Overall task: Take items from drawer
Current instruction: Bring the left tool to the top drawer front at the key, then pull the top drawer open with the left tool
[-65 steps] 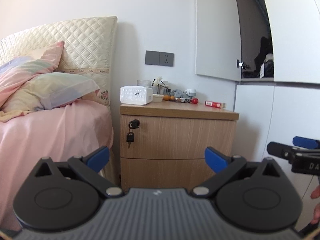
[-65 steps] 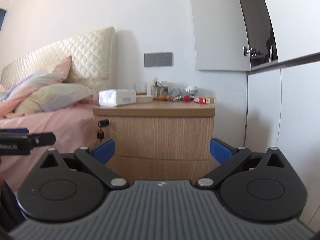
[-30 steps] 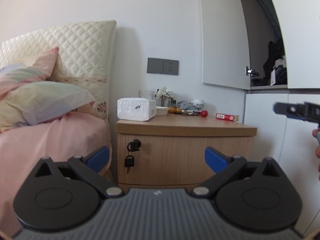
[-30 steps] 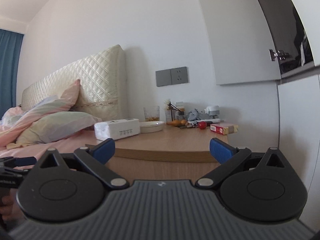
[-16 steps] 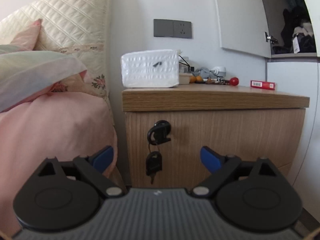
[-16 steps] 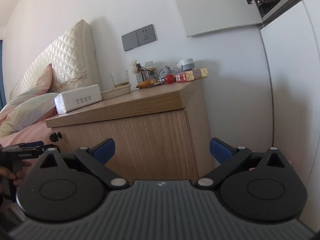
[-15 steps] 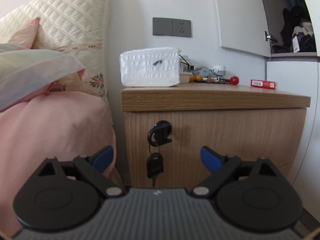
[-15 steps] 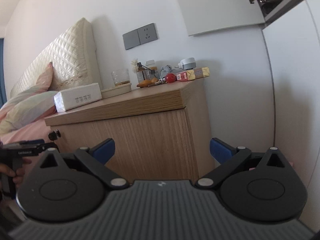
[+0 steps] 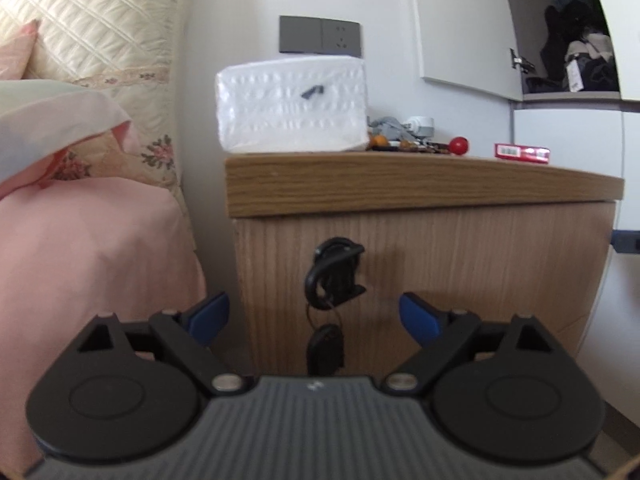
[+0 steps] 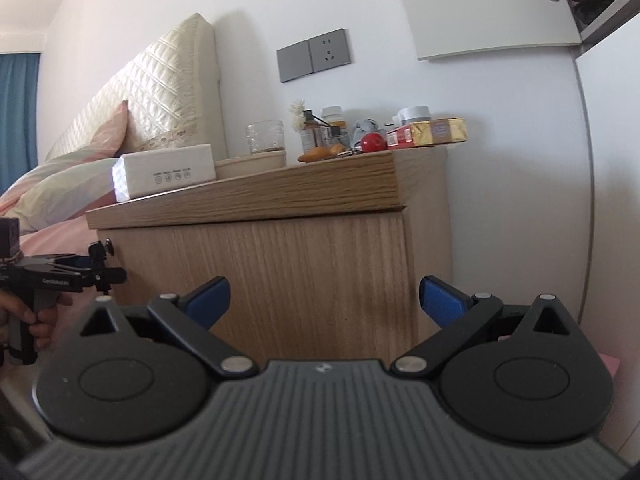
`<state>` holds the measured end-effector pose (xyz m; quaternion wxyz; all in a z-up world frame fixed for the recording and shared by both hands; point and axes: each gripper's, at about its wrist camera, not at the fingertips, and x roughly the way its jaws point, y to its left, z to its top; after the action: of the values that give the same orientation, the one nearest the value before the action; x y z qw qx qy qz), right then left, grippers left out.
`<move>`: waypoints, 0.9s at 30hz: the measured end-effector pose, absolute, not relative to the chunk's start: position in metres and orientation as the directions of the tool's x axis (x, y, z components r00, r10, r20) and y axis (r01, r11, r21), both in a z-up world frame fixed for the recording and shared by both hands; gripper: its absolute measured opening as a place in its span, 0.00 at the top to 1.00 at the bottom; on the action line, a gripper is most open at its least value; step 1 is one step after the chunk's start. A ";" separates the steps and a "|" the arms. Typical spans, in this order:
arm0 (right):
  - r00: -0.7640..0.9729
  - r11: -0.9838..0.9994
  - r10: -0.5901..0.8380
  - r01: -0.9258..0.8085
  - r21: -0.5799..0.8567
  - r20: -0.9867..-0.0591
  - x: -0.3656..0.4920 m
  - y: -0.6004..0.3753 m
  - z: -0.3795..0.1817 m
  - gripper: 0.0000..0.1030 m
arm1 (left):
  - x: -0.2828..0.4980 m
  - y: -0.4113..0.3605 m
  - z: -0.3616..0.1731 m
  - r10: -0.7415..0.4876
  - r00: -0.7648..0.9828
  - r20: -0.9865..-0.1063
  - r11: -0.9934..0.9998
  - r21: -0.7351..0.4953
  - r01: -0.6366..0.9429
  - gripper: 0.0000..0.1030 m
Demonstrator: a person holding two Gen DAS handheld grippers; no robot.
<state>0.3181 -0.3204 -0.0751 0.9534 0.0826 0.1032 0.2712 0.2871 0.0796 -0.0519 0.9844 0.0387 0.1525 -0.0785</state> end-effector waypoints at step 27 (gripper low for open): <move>0.833 0.842 0.531 -0.500 0.203 -0.156 0.328 -0.322 -0.074 0.15 | 0.297 0.082 -0.050 -0.198 0.925 -0.323 0.976 0.017 0.215 0.10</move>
<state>0.3281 -0.3218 -0.0743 0.9542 0.0768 0.1035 0.2701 0.2974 0.0821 -0.0504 0.9808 0.0258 0.1620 -0.1054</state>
